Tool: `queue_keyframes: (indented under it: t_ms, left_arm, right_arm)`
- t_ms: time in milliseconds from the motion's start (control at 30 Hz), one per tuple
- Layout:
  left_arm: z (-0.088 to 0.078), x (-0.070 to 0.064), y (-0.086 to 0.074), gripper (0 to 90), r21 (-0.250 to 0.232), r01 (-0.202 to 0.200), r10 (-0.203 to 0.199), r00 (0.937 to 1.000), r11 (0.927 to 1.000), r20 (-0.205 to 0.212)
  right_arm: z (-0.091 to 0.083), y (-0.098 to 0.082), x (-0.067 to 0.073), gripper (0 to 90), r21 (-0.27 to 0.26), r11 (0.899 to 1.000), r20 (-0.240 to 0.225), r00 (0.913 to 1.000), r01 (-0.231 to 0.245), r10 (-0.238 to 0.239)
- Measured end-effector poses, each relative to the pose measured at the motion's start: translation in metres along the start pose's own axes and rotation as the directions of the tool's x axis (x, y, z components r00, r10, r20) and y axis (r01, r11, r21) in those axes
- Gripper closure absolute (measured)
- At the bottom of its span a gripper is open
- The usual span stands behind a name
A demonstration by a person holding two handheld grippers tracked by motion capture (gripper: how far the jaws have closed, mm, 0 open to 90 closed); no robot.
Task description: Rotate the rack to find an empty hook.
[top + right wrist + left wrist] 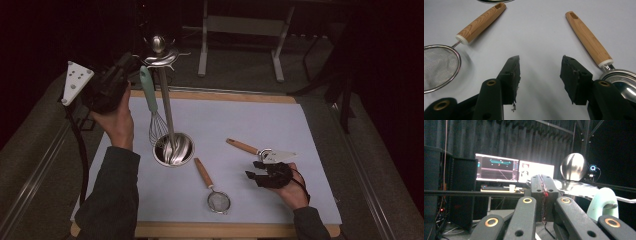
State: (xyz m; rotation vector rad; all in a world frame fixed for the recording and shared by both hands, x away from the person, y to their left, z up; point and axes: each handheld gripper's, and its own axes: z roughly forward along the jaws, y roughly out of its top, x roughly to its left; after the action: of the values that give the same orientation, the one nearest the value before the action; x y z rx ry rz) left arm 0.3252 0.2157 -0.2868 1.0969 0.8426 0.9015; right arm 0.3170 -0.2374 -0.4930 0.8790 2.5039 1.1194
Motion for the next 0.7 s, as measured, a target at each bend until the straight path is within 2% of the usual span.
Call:
queue_keyframes:
  t_ms: [167,200,467,700]
  left_arm:
    - [0.004,0.001,-0.001,90.0,-0.001,-0.003,0.003,0.9998,1.0,-0.021]
    - [0.005,0.002,-0.002,90.0,0.002,0.008,-0.008,0.9997,1.0,-0.025]
    - [0.011,0.005,-0.006,90.0,0.013,0.035,-0.035,0.9988,0.9993,-0.033]
    - [0.014,0.006,-0.005,90.0,0.029,0.032,-0.031,0.9989,0.9991,-0.035]
  right_arm:
    - [0.0,0.0,0.0,49.3,0.003,1.0,0.006,1.0,0.007,-0.007]
    - [-0.001,0.0,0.0,49.4,0.002,1.0,0.007,0.9999,0.008,-0.008]
    - [-0.001,0.0,0.0,49.3,0.001,1.0,0.007,1.0,0.007,-0.007]
    - [-0.002,0.0,0.0,49.4,0.001,1.0,0.01,0.9999,0.002,-0.002]
